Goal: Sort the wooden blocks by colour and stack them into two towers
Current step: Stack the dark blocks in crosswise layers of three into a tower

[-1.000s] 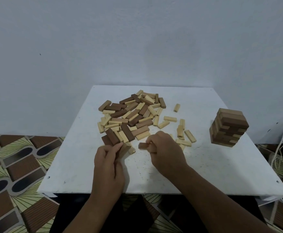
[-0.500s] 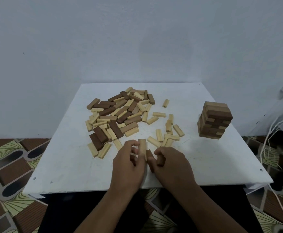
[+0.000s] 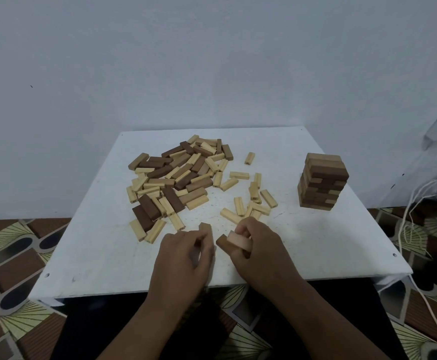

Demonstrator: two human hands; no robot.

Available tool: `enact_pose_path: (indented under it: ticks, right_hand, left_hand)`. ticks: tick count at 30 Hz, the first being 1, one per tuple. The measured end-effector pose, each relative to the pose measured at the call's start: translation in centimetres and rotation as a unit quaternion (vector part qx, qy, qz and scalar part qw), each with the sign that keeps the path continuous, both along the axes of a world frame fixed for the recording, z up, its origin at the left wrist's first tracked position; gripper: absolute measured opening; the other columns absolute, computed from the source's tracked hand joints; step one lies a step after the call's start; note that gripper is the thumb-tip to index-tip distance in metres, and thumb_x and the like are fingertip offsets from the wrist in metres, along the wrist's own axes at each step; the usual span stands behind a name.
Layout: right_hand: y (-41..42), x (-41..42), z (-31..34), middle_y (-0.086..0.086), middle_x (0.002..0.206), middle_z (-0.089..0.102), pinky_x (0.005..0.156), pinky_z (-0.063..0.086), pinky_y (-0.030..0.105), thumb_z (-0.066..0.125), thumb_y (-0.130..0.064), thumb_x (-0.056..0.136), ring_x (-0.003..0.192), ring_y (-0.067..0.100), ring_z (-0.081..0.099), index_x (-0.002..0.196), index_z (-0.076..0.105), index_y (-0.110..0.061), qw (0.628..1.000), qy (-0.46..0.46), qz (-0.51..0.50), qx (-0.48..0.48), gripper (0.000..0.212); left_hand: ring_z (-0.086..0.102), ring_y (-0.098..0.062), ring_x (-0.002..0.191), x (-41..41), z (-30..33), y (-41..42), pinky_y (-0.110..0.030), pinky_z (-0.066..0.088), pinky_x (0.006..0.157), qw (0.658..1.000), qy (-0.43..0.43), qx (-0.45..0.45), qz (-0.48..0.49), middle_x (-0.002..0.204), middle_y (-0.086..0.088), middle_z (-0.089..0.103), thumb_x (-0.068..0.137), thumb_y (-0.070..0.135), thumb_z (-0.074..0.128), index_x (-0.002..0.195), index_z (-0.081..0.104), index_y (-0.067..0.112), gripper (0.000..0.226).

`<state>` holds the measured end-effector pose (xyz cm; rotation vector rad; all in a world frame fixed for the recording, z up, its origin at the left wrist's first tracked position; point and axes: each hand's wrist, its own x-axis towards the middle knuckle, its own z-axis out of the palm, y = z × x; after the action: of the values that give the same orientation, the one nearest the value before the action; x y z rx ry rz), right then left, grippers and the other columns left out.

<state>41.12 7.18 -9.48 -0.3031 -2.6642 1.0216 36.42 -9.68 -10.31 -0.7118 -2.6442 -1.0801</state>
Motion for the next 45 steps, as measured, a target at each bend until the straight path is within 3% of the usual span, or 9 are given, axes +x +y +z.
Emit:
enact_pose_path:
  ticks: [4, 9, 13, 17, 22, 33, 36, 40, 45]
  right_hand:
    - [-0.1, 0.3, -0.2, -0.011, 0.083, 0.065, 0.067, 0.051, 0.022, 0.070, -0.036, 0.081, 0.078, 0.005, 0.059, 0.094, 0.065, -0.028, 0.999, 0.017, -0.016, 0.034, 0.016]
    - [0.4, 0.8, 0.3, -0.013, 0.084, 0.068, 0.069, 0.038, 0.007, 0.072, -0.022, 0.083, 0.076, 0.003, 0.057, 0.092, 0.071, -0.022, 0.998, 0.047, -0.032, 0.029, 0.009]
    - [0.3, 1.0, 0.5, 0.001, 0.080, 0.071, 0.074, 0.052, 0.030, 0.070, -0.021, 0.082, 0.077, 0.012, 0.061, 0.081, 0.073, -0.013, 0.997, 0.057, -0.015, 0.058, 0.009]
    - [-0.2, 0.8, 0.5, -0.006, 0.111, 0.067, 0.075, 0.050, 0.017, 0.074, -0.027, 0.081, 0.076, 0.000, 0.056, 0.093, 0.077, -0.016, 0.998, 0.041, 0.030, 0.043, 0.017]
    - [1.1, 0.8, 1.2, -0.024, 0.115, 0.054, 0.073, 0.039, 0.003, 0.087, -0.043, 0.064, 0.082, 0.000, 0.056, 0.105, 0.076, -0.023, 0.991, -0.045, 0.117, 0.034, 0.047]
    - [1.7, 0.3, 0.4, -0.010, 0.133, 0.058, 0.069, 0.046, 0.008, 0.087, -0.034, 0.067, 0.075, 0.007, 0.060, 0.097, 0.075, -0.023, 0.988, -0.036, 0.152, 0.009, 0.034]
    - [1.8, 0.2, 0.5, -0.018, 0.124, 0.058, 0.068, 0.043, 0.007, 0.087, -0.032, 0.070, 0.075, 0.005, 0.058, 0.105, 0.070, -0.027, 0.986, -0.035, 0.165, 0.007, 0.040]
    - [1.5, 0.1, 0.8, -0.030, 0.080, 0.050, 0.064, 0.040, 0.009, 0.082, -0.029, 0.075, 0.075, -0.003, 0.052, 0.121, 0.059, -0.031, 0.983, -0.042, 0.181, 0.008, 0.051]
    - [1.6, -0.4, 1.4, -0.023, 0.082, 0.047, 0.061, 0.037, 0.011, 0.078, -0.029, 0.078, 0.073, -0.005, 0.050, 0.117, 0.049, -0.036, 0.974, -0.081, 0.209, 0.007, 0.049]
  left_hand:
    - [0.053, -0.011, 0.088, 0.0, 0.0, -0.3, -0.038, 0.048, 0.072, 1.000, 0.014, -0.008, 0.023, 0.084, 0.019, 0.066, 0.091, 0.039, 0.063, 0.090, 0.069, 0.031, 0.010]
    - [0.052, -0.008, 0.088, 0.1, 0.2, -0.6, -0.040, 0.048, 0.076, 0.999, 0.018, -0.026, 0.025, 0.084, 0.021, 0.066, 0.087, 0.046, 0.065, 0.089, 0.071, 0.033, 0.015]
    - [0.054, -0.010, 0.096, 0.0, -0.2, -0.9, -0.041, 0.050, 0.080, 0.999, 0.018, -0.041, 0.016, 0.095, 0.018, 0.065, 0.077, 0.052, 0.068, 0.096, 0.075, 0.030, 0.029]
    - [0.049, -0.009, 0.121, -0.2, -0.8, -1.3, -0.040, 0.040, 0.091, 0.999, -0.003, -0.049, -0.004, 0.122, 0.017, 0.061, 0.070, 0.054, 0.073, 0.102, 0.070, 0.032, 0.039]
    - [0.042, -0.011, 0.131, -0.5, -0.9, -1.8, -0.041, 0.031, 0.099, 0.997, -0.017, -0.057, -0.048, 0.135, 0.020, 0.054, 0.071, 0.048, 0.070, 0.104, 0.063, 0.033, 0.037]
    - [0.030, 0.000, 0.131, -0.7, -0.7, -1.7, -0.029, 0.014, 0.094, 0.994, -0.045, -0.073, -0.063, 0.136, 0.031, 0.047, 0.074, 0.054, 0.072, 0.097, 0.054, 0.036, 0.034]
    - [0.023, 0.005, 0.131, -0.7, -0.6, -1.7, -0.029, 0.014, 0.096, 0.992, -0.053, -0.084, -0.077, 0.135, 0.030, 0.046, 0.077, 0.054, 0.069, 0.104, 0.049, 0.039, 0.037]
    - [0.021, 0.005, 0.131, -0.8, 0.2, -1.6, -0.032, 0.017, 0.101, 0.987, -0.074, -0.092, -0.111, 0.133, 0.028, 0.045, 0.081, 0.048, 0.068, 0.107, 0.041, 0.042, 0.039]
    - [0.040, -0.014, 0.122, -1.6, 1.3, -1.1, -0.040, 0.034, 0.101, 0.980, -0.125, -0.088, -0.130, 0.124, 0.021, 0.046, 0.073, 0.047, 0.070, 0.119, 0.038, 0.048, 0.056]
